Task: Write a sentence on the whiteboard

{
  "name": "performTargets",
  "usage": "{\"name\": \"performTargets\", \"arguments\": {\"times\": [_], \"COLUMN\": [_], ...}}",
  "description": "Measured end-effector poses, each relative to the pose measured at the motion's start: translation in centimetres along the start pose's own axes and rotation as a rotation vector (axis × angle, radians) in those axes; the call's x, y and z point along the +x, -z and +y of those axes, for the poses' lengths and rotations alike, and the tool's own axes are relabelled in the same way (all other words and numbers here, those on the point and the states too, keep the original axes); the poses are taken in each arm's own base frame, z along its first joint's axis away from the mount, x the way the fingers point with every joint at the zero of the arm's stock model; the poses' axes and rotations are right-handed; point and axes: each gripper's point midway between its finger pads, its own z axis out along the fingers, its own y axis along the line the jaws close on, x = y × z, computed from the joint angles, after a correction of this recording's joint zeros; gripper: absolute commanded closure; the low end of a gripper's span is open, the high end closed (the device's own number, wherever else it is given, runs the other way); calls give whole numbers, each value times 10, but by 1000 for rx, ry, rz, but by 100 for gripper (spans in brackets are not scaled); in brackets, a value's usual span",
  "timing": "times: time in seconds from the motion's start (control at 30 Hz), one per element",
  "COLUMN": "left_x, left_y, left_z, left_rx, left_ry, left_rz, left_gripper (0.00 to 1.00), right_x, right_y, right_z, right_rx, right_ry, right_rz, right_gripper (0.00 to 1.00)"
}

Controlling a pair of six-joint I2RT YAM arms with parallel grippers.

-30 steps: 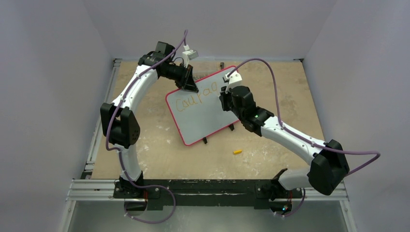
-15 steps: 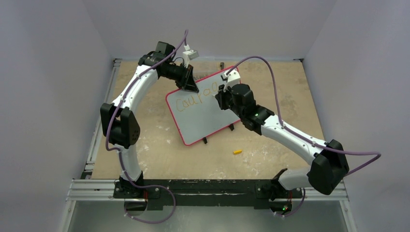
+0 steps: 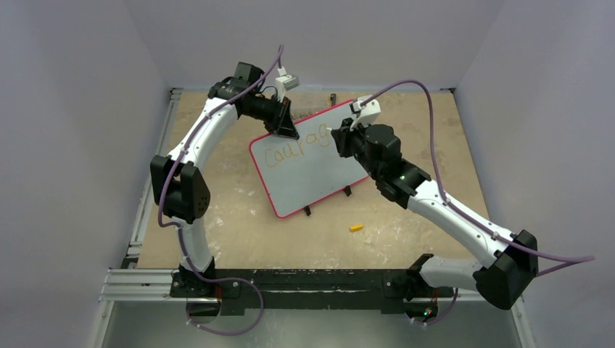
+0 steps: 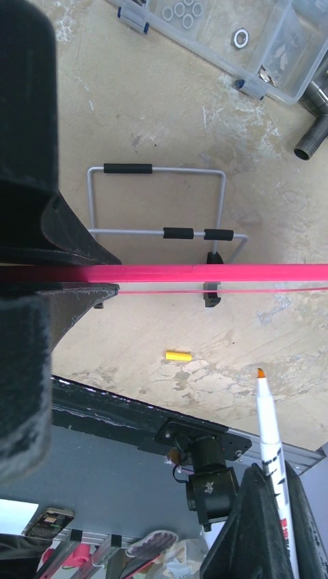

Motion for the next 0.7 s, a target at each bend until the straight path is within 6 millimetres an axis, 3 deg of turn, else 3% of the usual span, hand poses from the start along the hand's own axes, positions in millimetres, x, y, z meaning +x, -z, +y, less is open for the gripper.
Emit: {"name": "performTargets", "arguments": {"times": [0.2,0.7], "left_x": [0,0], "left_y": [0,0], "left_z": [0,0], "left_rx": [0,-1], "left_ry": [0,-1], "left_rz": [0,0], "left_gripper": [100,100], "right_x": [1,35], "right_y": [-3,-25], "right_z": [-11,-23], "right_rx": [65,139], "right_ry": [0,31], "right_rz": [-5,76], "right_gripper": [100,100]}}
